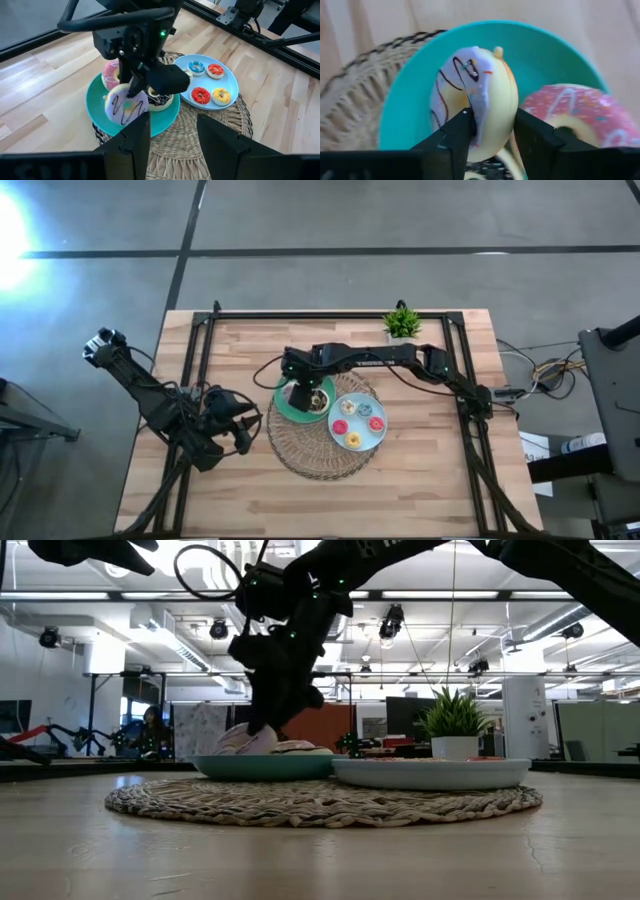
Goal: Pick & Place donuts
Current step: Put the big purple donut on the green plate
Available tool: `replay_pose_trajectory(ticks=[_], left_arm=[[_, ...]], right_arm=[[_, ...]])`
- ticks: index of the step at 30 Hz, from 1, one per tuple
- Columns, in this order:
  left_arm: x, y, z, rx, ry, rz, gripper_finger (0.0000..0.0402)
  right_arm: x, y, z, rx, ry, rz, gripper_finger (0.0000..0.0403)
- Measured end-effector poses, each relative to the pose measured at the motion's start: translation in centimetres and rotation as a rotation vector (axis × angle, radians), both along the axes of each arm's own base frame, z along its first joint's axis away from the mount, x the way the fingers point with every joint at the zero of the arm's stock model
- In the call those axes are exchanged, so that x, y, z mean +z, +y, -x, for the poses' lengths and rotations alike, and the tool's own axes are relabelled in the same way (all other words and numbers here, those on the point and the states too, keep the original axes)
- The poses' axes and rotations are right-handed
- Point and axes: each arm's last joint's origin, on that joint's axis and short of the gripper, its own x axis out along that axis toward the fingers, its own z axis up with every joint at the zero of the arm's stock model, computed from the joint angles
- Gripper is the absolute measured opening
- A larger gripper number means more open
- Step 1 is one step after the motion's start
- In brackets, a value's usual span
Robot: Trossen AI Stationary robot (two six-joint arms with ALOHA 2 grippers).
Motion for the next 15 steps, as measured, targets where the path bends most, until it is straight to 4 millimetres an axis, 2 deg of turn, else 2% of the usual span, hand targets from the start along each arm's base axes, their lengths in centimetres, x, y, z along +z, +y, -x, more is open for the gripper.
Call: replay_pose_trajectory(ticks=[10,15], left_arm=[[0.0,0.0,0.0,0.001,0.0,-0.001,0.0135],[-0.1,0.1,0.1,0.001,0.008,-0.009,0.0135]], right_arm=[[0.5,1.2,-0.2,0.059,0.018,0.221,0.0169],[0.4,1.5,-0.1,0.072,0.023,0.15,0.0182]])
